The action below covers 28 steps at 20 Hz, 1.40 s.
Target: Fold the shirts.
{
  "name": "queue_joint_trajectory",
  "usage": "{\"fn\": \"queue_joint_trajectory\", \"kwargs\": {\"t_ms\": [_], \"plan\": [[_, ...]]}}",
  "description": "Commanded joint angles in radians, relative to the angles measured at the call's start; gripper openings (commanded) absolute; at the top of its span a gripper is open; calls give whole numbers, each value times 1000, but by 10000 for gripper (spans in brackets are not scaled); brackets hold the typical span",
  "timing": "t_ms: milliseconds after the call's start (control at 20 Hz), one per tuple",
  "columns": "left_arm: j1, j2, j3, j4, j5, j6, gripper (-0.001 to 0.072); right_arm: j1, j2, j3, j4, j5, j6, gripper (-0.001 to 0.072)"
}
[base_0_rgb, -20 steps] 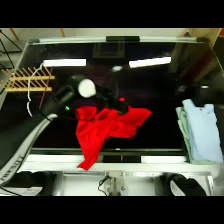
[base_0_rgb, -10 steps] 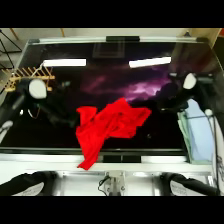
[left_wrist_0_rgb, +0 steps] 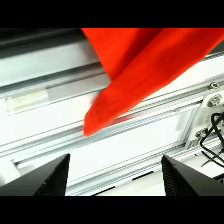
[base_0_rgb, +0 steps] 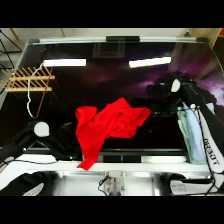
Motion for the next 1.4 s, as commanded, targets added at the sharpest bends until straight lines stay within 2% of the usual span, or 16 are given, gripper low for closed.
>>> {"fn": "queue_joint_trajectory", "kwargs": {"t_ms": [0,300,400,450,500,550,600,650,700,850,1150,1350], "plan": [[-93,8,-72,-56,136,52,654,0,-8,0,45,-7,-3,596],[-221,-68,-74,53,319,71,653,0,-8,0,71,1,-3,596],[-248,-108,-73,60,369,69,601,0,-8,0,72,6,-2,597],[-251,-123,-73,60,394,58,600,0,-8,0,75,8,-2,596],[-252,-133,-73,60,410,45,532,0,-8,0,81,8,0,596],[-252,-140,-73,60,412,43,401,0,-8,0,96,3,0,596],[-252,-140,-73,60,408,43,255,0,-9,0,115,-11,0,596],[-252,-138,-73,60,396,44,53,0,-9,0,135,-42,1,596],[-252,-136,-73,60,385,43,33,0,-11,0,150,-82,2,597],[-252,-120,-68,60,347,43,32,0,-48,0,218,-177,27,597],[-252,-58,-61,60,320,23,32,1,-134,0,349,-204,27,597],[-252,-27,-61,60,320,6,32,1,-163,0,375,-241,56,597]]}}
